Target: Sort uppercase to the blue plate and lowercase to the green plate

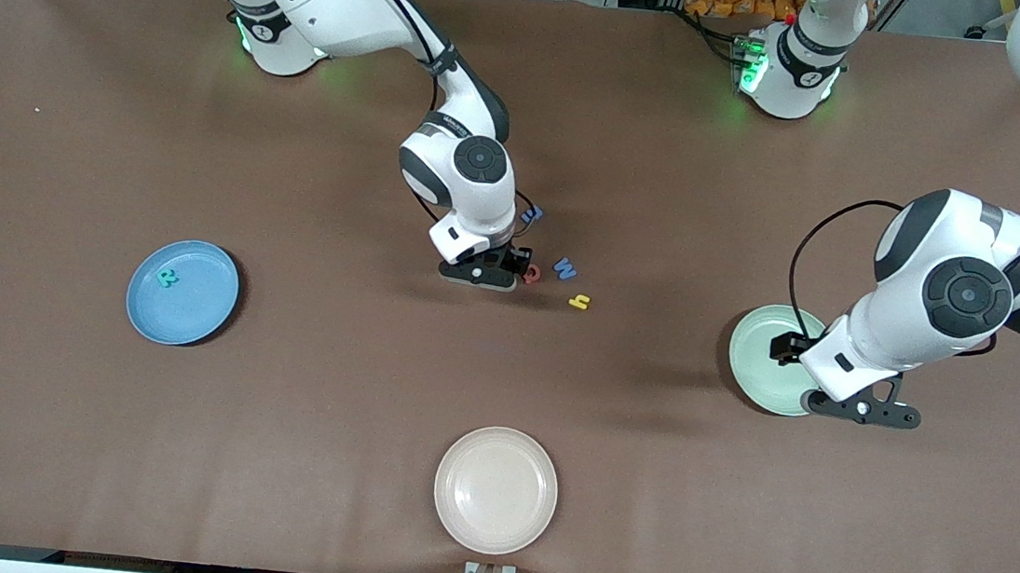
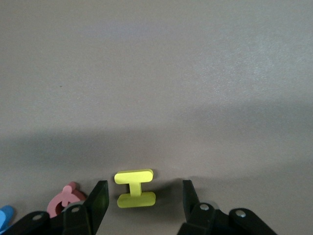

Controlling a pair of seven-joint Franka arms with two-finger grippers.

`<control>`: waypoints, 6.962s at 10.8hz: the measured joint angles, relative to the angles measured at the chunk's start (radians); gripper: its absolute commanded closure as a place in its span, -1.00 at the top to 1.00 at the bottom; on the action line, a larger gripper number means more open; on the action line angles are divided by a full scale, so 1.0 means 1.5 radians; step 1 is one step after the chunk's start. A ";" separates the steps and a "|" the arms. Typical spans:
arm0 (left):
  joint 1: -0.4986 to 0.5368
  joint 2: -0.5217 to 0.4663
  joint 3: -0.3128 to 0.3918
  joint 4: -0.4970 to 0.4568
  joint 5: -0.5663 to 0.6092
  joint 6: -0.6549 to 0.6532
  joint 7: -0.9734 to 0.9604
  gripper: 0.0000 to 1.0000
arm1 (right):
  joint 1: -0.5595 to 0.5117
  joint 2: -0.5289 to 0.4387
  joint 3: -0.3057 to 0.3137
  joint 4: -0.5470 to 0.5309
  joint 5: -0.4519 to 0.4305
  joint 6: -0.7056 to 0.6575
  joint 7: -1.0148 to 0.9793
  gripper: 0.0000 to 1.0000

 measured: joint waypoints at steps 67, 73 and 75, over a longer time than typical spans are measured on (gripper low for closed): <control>-0.454 0.198 0.188 -0.021 0.011 0.221 -0.273 0.63 | -0.277 -0.131 -0.309 -0.171 0.148 -0.215 -1.122 0.70; -0.456 0.197 0.184 -0.020 0.011 0.228 -0.274 -0.21 | -0.276 -0.132 -0.304 -0.091 0.153 -0.311 -1.099 0.70; -0.455 0.196 0.185 -0.020 0.011 0.227 -0.274 -0.32 | -0.274 -0.133 -0.300 -0.058 0.153 -0.346 -1.095 0.70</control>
